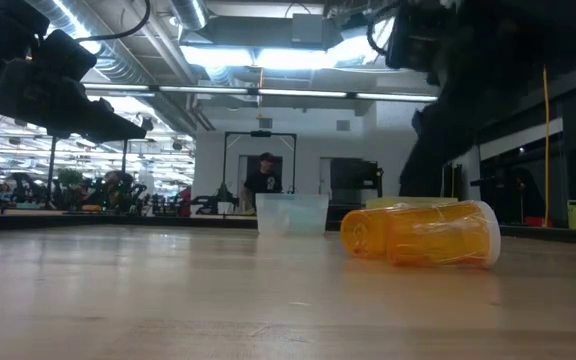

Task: Pick and place medicine bottles into bin by pill shape (circle, oval)
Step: Put the large orange pill bottle into the yellow bin

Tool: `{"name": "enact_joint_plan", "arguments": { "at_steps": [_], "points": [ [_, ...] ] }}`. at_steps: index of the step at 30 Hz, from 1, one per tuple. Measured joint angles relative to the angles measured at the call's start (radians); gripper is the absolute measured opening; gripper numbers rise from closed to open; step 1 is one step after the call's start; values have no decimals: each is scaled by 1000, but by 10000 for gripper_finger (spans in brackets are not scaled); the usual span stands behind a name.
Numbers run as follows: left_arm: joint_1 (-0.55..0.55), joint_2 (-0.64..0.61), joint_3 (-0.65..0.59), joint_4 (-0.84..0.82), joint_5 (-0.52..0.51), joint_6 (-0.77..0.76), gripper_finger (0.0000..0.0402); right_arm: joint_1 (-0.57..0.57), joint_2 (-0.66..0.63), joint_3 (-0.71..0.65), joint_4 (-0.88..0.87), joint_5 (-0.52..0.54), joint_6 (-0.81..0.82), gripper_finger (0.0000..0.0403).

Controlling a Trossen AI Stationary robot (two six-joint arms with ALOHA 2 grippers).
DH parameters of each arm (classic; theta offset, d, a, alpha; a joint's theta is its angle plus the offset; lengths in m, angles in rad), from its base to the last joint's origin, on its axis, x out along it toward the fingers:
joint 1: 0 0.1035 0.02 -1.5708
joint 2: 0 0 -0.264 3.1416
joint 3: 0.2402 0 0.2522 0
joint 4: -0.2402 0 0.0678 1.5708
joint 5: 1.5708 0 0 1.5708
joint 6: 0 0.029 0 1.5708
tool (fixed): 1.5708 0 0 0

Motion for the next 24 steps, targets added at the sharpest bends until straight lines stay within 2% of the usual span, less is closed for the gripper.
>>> {"name": "enact_joint_plan", "arguments": {
  "at_steps": [15,24],
  "points": [
    [0,0,0,0,0,-1,190,49,169,0,53,-33,11,291],
    [0,0,0,0,0,-6,190,49,200,3,77,-17,160,291]
  ]
}}
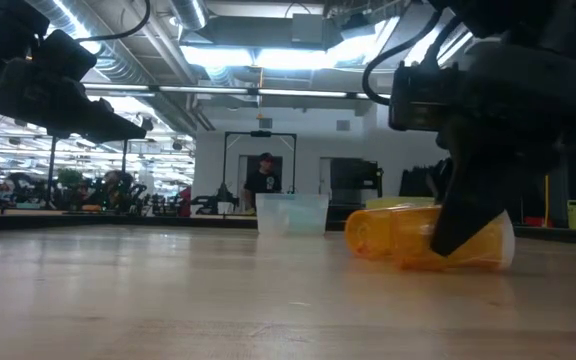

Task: Pick and place medicine bottles into bin by pill shape (circle, oval)
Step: Put the large orange pill bottle into the yellow bin

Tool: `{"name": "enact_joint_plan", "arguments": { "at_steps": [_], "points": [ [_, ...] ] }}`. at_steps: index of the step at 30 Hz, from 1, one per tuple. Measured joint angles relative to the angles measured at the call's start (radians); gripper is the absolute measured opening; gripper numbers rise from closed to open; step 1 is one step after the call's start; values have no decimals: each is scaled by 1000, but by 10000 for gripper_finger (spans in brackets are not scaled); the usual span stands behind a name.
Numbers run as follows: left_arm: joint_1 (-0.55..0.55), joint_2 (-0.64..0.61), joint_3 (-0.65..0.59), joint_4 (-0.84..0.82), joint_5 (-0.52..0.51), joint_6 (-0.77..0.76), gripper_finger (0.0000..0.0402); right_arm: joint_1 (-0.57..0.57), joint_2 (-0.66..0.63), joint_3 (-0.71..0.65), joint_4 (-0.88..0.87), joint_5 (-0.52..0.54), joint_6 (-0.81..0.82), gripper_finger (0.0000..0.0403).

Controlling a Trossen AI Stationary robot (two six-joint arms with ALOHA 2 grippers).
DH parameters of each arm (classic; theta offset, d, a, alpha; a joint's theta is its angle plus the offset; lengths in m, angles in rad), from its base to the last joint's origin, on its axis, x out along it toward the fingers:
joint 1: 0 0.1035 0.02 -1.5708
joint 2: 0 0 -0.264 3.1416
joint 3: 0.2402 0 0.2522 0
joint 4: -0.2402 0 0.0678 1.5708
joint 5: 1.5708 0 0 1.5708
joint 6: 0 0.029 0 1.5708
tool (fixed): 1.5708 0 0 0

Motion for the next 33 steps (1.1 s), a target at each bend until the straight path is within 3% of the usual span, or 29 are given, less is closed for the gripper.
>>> {"name": "enact_joint_plan", "arguments": {
  "at_steps": [13,26,29,33],
  "points": [
    [0,0,0,0,0,-1,190,0,0,-2,0,-11,-31,287],
    [0,0,0,0,0,-1,190,-1,6,5,22,-8,-34,185],
    [0,0,0,0,0,0,190,0,11,59,67,-105,-134,185],
    [0,0,0,0,0,0,190,1,7,168,23,-97,-343,192]
  ]
}}
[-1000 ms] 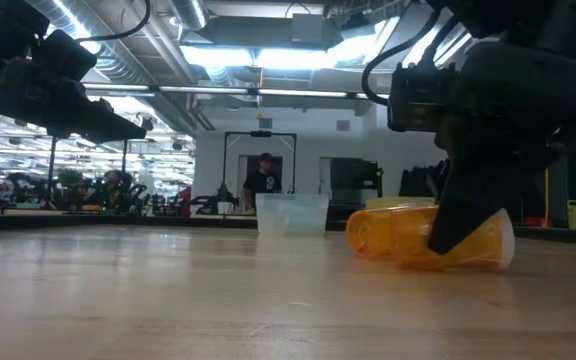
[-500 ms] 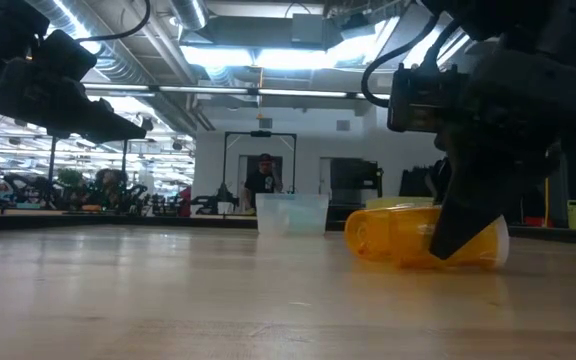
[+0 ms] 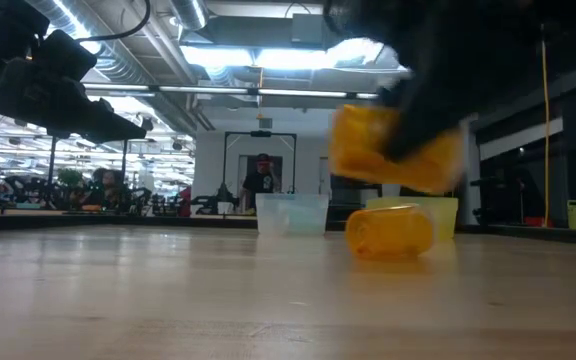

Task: Pick and place medicine bottles into bin by pill shape (circle, oval)
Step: Put the large orange pill bottle into the yellow bin

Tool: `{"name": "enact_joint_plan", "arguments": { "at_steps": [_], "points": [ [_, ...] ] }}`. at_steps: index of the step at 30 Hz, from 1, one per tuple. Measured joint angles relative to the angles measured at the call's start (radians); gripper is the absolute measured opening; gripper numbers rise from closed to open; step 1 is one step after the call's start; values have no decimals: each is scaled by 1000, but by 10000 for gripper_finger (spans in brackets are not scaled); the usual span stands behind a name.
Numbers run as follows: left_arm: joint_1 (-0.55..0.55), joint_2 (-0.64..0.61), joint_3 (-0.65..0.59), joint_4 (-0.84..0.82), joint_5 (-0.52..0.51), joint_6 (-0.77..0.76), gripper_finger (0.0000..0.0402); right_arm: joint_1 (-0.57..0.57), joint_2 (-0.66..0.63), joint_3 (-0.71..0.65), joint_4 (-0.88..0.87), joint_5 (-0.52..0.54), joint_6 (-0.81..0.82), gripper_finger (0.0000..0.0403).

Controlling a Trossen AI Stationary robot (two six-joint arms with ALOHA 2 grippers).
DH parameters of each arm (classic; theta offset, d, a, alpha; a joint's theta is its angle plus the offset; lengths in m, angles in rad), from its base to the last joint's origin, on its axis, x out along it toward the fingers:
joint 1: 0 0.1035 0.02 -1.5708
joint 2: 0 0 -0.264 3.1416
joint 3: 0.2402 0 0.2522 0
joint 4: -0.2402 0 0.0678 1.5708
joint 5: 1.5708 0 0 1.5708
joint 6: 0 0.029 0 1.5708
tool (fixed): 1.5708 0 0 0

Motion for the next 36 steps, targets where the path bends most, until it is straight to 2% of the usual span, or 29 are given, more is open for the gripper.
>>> {"name": "enact_joint_plan", "arguments": {
  "at_steps": [3,5,7,9,11,13,14,20,24,26,30,36],
  "points": [
    [0,0,0,0,0,0,190,-8,0,93,-72,129,-139,191],
    [0,0,0,0,0,0,190,-13,0,159,-133,309,-203,188],
    [0,0,0,0,0,0,190,-20,0,218,-195,550,-221,187],
    [0,0,0,0,0,6,190,-30,-1,277,-275,800,-204,186],
    [0,0,0,0,0,7,190,-47,-1,338,-402,1005,-155,185],
    [0,0,0,0,0,7,190,-73,-1,401,-561,1116,-72,185],
    [0,0,0,0,0,7,190,-90,-1,432,-648,1135,-10,185],
    [0,0,0,0,0,7,190,-247,-3,535,-1158,1140,406,185],
    [0,0,0,0,0,7,190,-382,-3,532,-1438,1046,661,186],
    [0,0,0,0,0,7,190,-457,-5,507,-1477,999,714,186],
    [0,0,0,0,0,7,190,-618,-21,463,-1402,832,608,187],
    [0,0,0,0,0,8,190,-861,-20,421,-1180,527,274,187]
  ]
}}
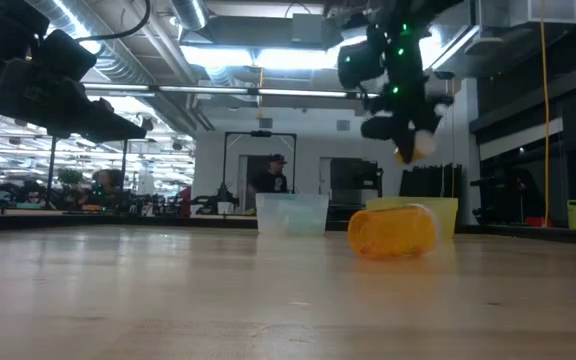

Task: Pick and place medicine bottles into bin by pill shape (circle, oval)
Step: Put the large orange pill bottle into the yellow bin

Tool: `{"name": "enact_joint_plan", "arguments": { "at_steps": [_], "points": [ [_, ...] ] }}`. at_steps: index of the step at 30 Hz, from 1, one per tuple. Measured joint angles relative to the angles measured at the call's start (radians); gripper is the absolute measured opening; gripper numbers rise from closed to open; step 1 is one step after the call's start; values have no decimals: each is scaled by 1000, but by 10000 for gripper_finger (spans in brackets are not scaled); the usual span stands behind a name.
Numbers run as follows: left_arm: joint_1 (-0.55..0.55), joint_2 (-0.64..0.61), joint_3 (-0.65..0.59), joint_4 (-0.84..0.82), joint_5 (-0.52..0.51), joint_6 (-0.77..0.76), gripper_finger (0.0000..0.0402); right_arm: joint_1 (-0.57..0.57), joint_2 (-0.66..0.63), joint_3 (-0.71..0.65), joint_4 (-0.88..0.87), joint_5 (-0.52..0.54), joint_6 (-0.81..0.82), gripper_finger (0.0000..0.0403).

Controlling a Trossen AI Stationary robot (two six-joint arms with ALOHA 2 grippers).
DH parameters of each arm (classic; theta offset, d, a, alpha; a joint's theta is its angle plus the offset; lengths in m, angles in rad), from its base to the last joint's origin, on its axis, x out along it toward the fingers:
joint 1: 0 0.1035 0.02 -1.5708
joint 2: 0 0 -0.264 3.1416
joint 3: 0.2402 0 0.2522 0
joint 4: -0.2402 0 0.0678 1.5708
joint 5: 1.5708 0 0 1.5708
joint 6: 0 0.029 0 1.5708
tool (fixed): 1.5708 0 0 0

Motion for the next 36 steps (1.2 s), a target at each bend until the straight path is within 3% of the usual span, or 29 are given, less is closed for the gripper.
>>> {"name": "enact_joint_plan", "arguments": {
  "at_steps": [4,6,12,25,31,36],
  "points": [
    [0,0,0,0,0,23,190,-104,0,-32,246,-248,-207,188],
    [0,0,0,0,0,25,190,-137,1,-42,330,-312,-253,188],
    [0,0,0,0,0,-1,190,-173,1,-50,347,-218,-236,192],
    [0,0,0,0,0,-63,190,-181,1,-50,304,-216,-254,269],
    [0,0,0,0,0,-63,190,-162,1,-50,312,-217,-303,281],
    [0,0,0,0,0,-57,190,-95,1,-50,364,-326,-462,282]
  ]
}}
